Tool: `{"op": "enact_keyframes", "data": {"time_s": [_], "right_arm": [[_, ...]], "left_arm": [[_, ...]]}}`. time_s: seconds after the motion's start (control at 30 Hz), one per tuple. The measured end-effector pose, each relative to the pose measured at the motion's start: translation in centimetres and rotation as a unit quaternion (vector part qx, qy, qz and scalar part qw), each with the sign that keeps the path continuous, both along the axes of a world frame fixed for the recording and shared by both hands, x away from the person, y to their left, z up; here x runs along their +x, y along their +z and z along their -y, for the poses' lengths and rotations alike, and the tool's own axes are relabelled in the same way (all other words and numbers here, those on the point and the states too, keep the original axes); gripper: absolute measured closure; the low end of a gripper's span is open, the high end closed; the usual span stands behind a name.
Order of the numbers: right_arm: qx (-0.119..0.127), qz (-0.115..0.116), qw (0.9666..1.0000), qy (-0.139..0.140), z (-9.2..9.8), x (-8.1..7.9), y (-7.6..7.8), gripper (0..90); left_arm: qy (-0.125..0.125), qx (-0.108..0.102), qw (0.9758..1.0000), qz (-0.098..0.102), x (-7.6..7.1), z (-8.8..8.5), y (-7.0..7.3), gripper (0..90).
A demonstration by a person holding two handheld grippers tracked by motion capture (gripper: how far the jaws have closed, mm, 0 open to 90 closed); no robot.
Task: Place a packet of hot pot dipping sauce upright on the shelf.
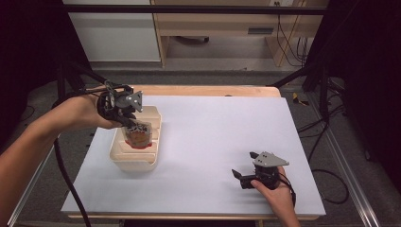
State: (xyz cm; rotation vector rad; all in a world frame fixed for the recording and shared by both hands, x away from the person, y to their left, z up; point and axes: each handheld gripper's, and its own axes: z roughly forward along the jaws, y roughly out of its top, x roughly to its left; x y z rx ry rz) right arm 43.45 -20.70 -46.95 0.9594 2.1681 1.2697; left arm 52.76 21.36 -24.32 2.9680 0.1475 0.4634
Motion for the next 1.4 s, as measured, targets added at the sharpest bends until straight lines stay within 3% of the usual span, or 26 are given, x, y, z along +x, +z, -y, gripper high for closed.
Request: {"op": "enact_keyframes", "data": {"time_s": [1.4], "right_arm": [[-0.005,-0.003,1.0,0.006,-0.2,0.0,-0.2,7.1]], "left_arm": [[0.01,-0.023,0.9993,-0.026,1.0,-1.7,-6.3,76.2]]}}
